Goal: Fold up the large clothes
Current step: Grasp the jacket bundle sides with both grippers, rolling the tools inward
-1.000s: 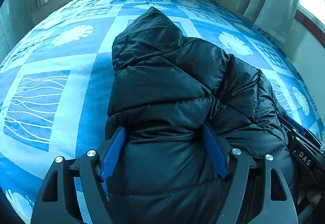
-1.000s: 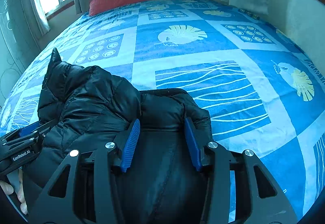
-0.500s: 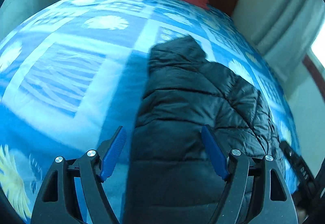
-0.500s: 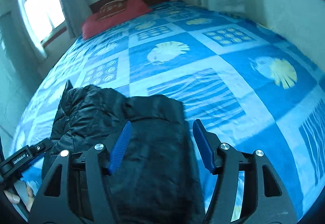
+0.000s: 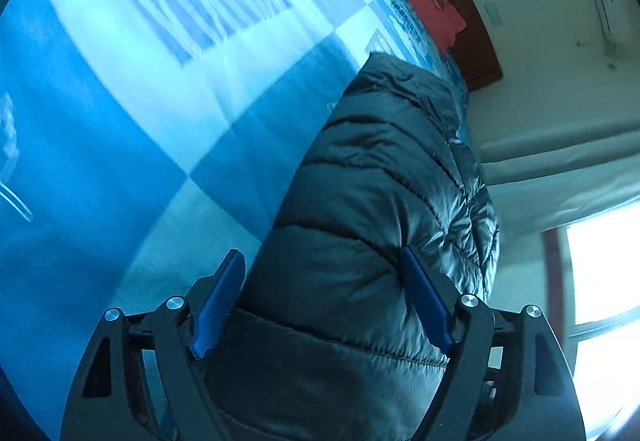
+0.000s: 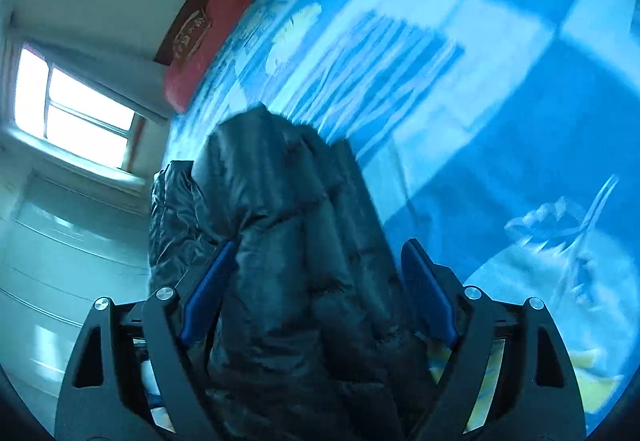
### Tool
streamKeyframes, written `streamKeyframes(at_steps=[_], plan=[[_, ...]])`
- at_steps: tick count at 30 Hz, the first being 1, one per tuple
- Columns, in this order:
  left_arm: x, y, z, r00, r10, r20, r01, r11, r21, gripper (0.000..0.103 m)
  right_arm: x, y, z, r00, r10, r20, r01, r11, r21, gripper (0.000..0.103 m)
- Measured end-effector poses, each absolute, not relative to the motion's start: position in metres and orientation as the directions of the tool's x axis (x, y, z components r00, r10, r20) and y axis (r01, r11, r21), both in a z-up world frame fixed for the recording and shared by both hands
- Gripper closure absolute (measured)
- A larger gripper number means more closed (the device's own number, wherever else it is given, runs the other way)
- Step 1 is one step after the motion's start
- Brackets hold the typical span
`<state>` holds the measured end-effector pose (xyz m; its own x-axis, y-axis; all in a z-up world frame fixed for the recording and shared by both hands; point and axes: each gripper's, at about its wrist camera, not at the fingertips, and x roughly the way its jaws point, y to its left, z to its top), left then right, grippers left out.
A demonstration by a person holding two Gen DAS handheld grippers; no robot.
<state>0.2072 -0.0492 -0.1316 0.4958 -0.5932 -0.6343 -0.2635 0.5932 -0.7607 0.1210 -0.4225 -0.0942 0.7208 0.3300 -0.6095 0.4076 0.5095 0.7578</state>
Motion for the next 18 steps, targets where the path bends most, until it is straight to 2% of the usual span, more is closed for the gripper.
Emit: streamKeyframes(at_steps=[4, 9, 11, 16, 18], plan=[[0.209, -0.047, -0.145, 0.491, -0.653, -0.576, -0.263, 0.520, -0.813, 0.019, 0.123, -0.418, -0.095, 0.730, 0.362, -0.580, 0.350, 0.531, 0.772, 0.014], [0.211, -0.053, -0.143, 0.486, -0.676, -0.554, -0.219, 0.520, -0.826, 0.018, 0.130, -0.406, -0.097, 0.710, 0.405, -0.576, 0.299, 0.567, 0.767, 0.015], [0.212, -0.057, -0.141, 0.471, -0.676, -0.567, -0.197, 0.546, -0.815, 0.017, 0.133, -0.403, -0.097, 0.697, 0.413, -0.586, 0.295, 0.580, 0.759, 0.019], [0.217, -0.064, -0.137, 0.436, -0.697, -0.569, -0.159, 0.563, -0.811, 0.017, 0.134, -0.399, -0.099, 0.697, 0.444, -0.563, 0.276, 0.559, 0.782, 0.043], [0.220, -0.067, -0.135, 0.428, -0.700, -0.572, -0.146, 0.572, -0.807, 0.018, 0.133, -0.400, -0.097, 0.706, 0.444, -0.552, 0.268, 0.554, 0.788, 0.048]])
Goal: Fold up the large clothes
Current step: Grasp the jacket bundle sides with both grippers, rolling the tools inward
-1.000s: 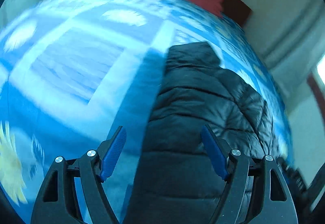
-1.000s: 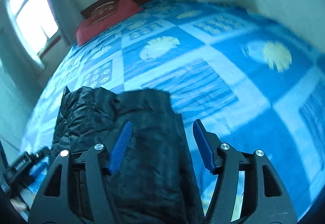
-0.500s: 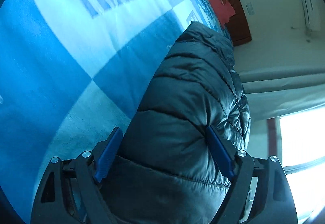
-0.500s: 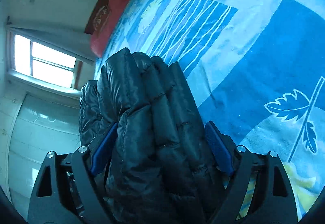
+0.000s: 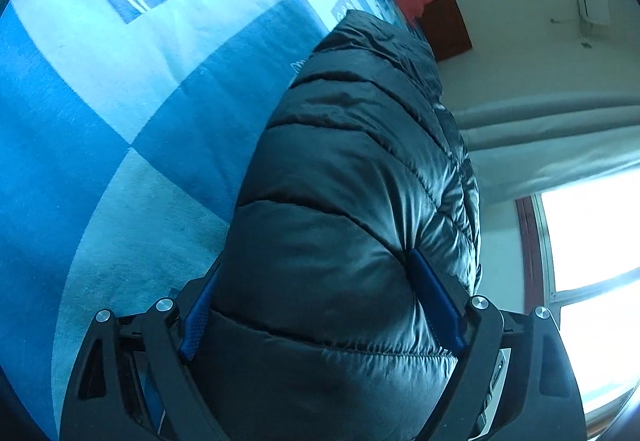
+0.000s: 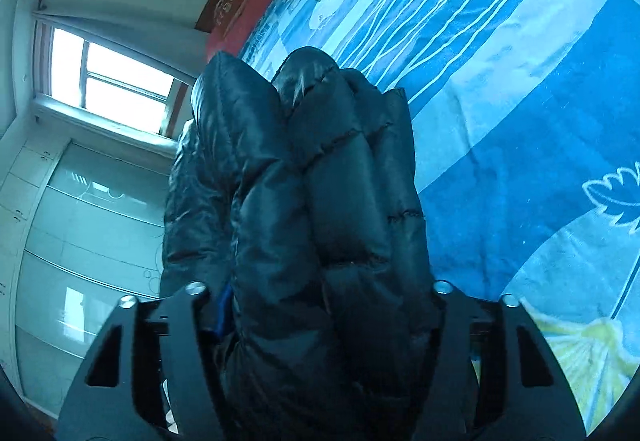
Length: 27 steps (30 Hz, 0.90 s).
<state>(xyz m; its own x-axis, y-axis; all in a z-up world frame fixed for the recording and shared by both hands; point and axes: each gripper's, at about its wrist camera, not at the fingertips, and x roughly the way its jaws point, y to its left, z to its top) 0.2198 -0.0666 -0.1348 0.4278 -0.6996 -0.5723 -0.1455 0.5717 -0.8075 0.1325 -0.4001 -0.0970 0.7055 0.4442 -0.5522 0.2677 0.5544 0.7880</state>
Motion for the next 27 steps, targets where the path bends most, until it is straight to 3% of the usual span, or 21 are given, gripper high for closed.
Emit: streamKeyframes(at_steps=[7, 22, 27], plan=[[0.223, -0.069, -0.123, 0.425, -0.698, -0.577, -0.115, 0.590, -0.799, 0.022, 0.130, -0.391, -0.084, 0.739, 0.442, -0.508, 0.216, 0.559, 0.800, 0.061], [0.273, 0.005, -0.080, 0.530, -0.618, -0.581, -0.094, 0.638, -0.764, 0.022, 0.232, -0.319, -0.071, 0.712, 0.558, -0.427, 0.088, 0.533, 0.842, 0.063], [0.294, 0.026, -0.096, 0.519, -0.596, -0.612, -0.139, 0.648, -0.749, 0.022, 0.264, -0.300, -0.087, 0.681, 0.567, -0.464, 0.116, 0.542, 0.832, 0.063]])
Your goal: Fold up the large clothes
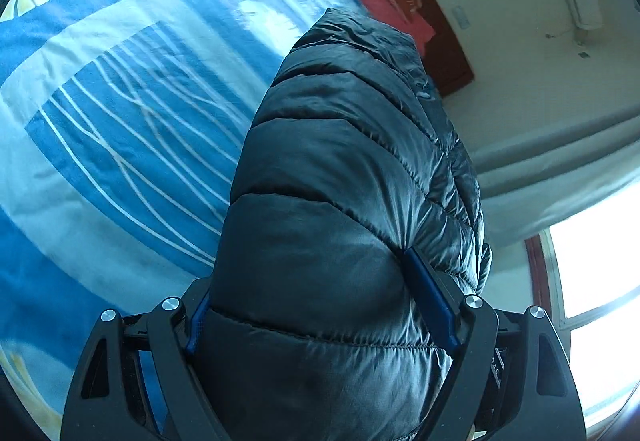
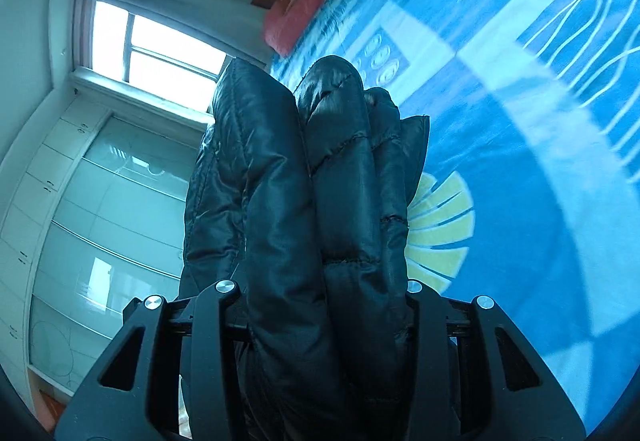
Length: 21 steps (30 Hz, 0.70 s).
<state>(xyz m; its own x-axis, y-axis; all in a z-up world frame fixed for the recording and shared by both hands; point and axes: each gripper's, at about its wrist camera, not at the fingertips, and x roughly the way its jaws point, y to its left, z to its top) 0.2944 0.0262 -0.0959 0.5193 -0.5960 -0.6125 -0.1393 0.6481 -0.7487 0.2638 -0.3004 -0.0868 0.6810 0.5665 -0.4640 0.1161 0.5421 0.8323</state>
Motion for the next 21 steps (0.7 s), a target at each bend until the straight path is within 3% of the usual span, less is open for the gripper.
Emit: streamKeyframes(at_steps=[9, 18, 21], plan=[[0.301, 0.032, -0.121, 0.499, -0.611, -0.615, -0.155, 0.635, -0.757, 0.021, 0.265, -0.297, -0.098, 0.673, 0.541, -0.505, 0.142, 0.575, 0.806, 0.059], [0.279, 0.074, -0.104, 0.498, -0.604, -0.622, -0.128, 0.659, -0.742, 0.021, 0.249, -0.305, -0.079, 0.664, 0.516, -0.541, 0.143, 0.624, 0.769, 0.030], [0.281, 0.079, -0.096, 0.517, -0.603, -0.607, -0.085, 0.670, -0.738, 0.021, 0.249, -0.318, -0.072, 0.685, 0.512, -0.518, 0.137, 0.608, 0.782, 0.026]])
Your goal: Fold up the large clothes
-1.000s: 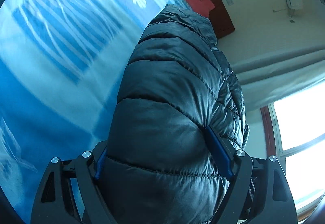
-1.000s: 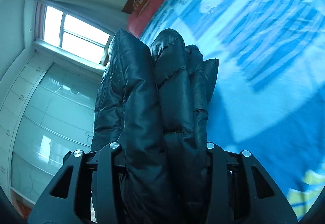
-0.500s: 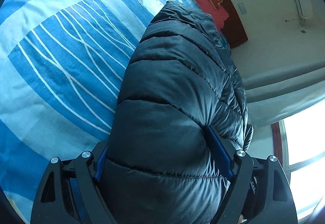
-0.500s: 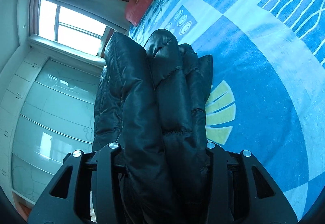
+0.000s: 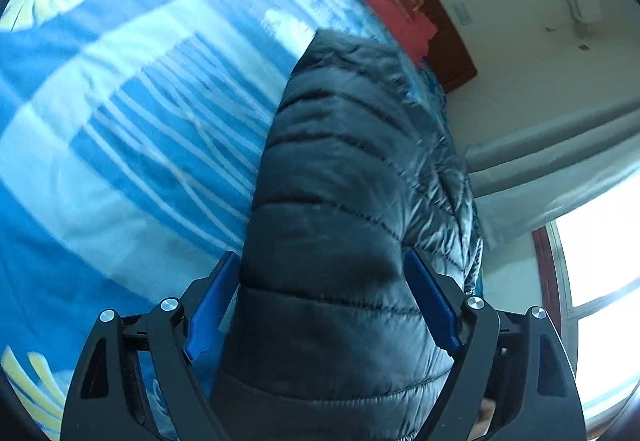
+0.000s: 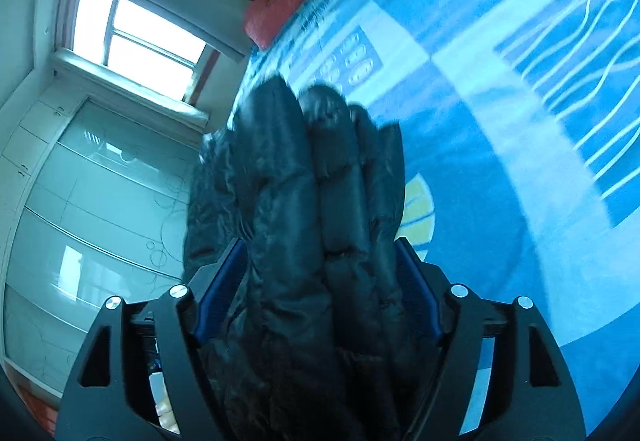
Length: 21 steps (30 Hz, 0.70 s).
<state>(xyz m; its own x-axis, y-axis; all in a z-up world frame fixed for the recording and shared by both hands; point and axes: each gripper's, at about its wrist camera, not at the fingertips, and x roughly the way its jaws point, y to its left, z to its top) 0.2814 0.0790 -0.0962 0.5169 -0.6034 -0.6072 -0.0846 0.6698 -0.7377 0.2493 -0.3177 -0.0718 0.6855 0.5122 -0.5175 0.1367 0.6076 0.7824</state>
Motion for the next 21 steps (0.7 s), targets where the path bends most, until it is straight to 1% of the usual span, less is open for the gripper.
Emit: streamKeyframes(at_steps=[2, 4, 9, 10, 12, 14, 16, 21], plan=[[0.292, 0.080, -0.098, 0.508, -0.614, -0.603, -0.091, 0.658, -0.747, 0.021, 0.261, -0.327, -0.071, 0.691, 0.504, -0.519, 0.166, 0.587, 0.792, 0.026], [0.306, 0.080, -0.101, 0.500, -0.624, -0.600, -0.111, 0.641, -0.759, 0.021, 0.276, -0.331, -0.073, 0.681, 0.525, -0.511, 0.174, 0.562, 0.809, 0.026], [0.336, 0.067, -0.102, 0.474, -0.607, -0.638, -0.110, 0.678, -0.727, 0.021, 0.310, -0.330, -0.085, 0.648, 0.550, -0.527, 0.201, 0.544, 0.815, 0.026], [0.337, 0.066, -0.101, 0.474, -0.600, -0.644, -0.109, 0.686, -0.720, 0.021, 0.313, -0.331, -0.088, 0.643, 0.546, -0.537, 0.209, 0.550, 0.809, 0.036], [0.341, 0.062, -0.101, 0.471, -0.574, -0.670, -0.098, 0.721, -0.686, 0.020, 0.320, -0.332, -0.097, 0.630, 0.548, -0.550, 0.235, 0.541, 0.808, 0.048], [0.347, 0.054, -0.101, 0.461, -0.538, -0.706, -0.096, 0.761, -0.642, 0.020, 0.322, -0.334, -0.105, 0.628, 0.551, -0.550, 0.250, 0.526, 0.813, 0.052], [0.350, 0.047, -0.102, 0.453, -0.510, -0.731, -0.098, 0.787, -0.609, 0.020, 0.322, -0.333, -0.109, 0.625, 0.552, -0.553, 0.250, 0.529, 0.811, 0.055], [0.353, 0.043, -0.112, 0.449, -0.490, -0.747, -0.100, 0.804, -0.587, 0.020, 0.316, -0.338, -0.127, 0.625, 0.574, -0.528, 0.253, 0.490, 0.834, 0.057]])
